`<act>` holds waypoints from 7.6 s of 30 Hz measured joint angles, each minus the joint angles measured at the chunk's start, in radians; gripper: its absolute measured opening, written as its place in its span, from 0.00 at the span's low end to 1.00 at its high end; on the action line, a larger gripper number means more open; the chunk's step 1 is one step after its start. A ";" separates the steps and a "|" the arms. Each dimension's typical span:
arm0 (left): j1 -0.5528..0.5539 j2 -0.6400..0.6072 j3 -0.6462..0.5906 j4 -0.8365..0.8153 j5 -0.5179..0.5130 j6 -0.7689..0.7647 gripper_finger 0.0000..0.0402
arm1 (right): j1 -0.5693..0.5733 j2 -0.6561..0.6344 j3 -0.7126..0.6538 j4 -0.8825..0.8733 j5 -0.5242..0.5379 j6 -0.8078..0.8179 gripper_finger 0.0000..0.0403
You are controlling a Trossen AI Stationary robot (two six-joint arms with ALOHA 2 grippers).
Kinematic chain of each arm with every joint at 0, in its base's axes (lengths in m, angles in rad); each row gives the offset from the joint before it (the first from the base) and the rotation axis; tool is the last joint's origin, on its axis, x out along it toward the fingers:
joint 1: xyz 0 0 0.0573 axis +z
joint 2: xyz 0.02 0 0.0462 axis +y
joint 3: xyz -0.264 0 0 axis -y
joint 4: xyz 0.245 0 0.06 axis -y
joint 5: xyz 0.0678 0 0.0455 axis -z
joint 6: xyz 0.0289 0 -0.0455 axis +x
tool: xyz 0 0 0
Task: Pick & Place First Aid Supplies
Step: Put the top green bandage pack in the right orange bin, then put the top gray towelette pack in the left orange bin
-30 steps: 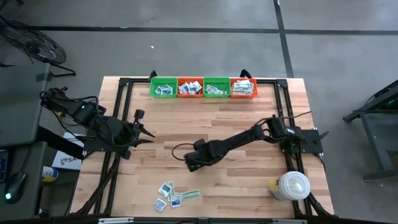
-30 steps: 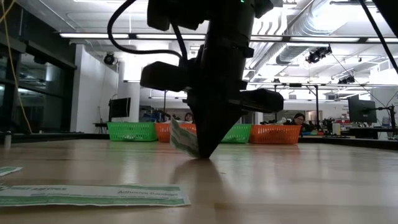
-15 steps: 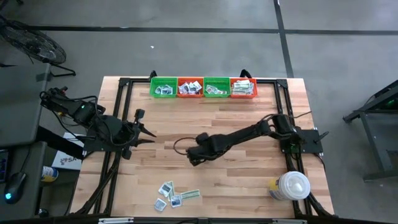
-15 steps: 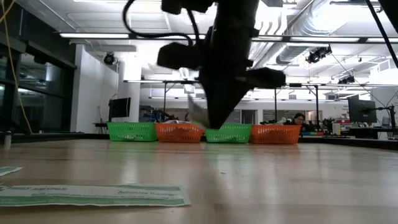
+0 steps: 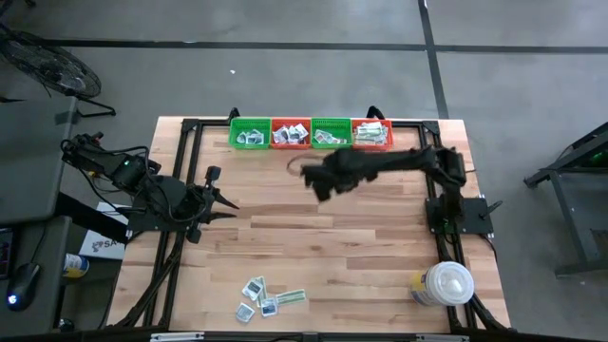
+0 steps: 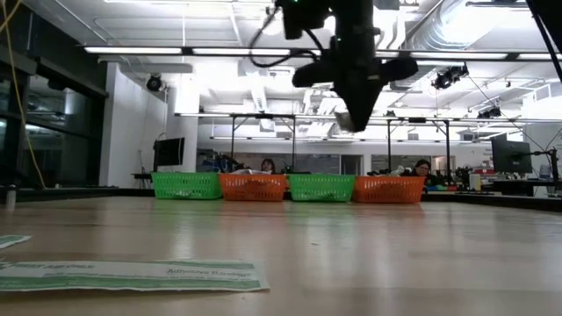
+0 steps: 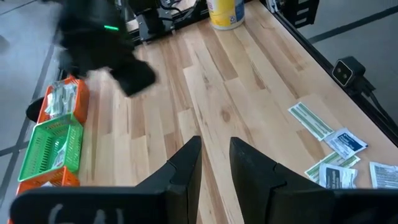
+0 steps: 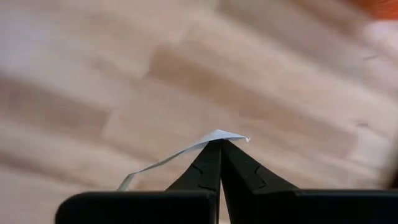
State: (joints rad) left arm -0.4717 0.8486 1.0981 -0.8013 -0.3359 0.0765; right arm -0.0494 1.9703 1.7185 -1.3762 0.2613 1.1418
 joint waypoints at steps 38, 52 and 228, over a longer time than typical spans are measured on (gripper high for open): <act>0.000 0.000 0.000 -0.001 -0.173 -0.098 0.20 | -0.705 0.025 0.001 -0.001 -0.016 -0.384 0.00; 0.000 0.000 0.000 -0.001 -0.174 -0.120 0.20 | -0.737 0.055 0.001 -0.023 0.015 -0.378 0.00; -0.264 0.895 -0.300 0.536 0.140 -0.761 0.02 | 0.174 -0.448 0.001 -0.022 0.243 -0.528 0.27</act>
State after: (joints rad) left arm -0.7353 1.7439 0.7982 -0.2656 -0.1963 -0.6849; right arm 0.1249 1.5227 1.7191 -1.3984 0.5046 0.6137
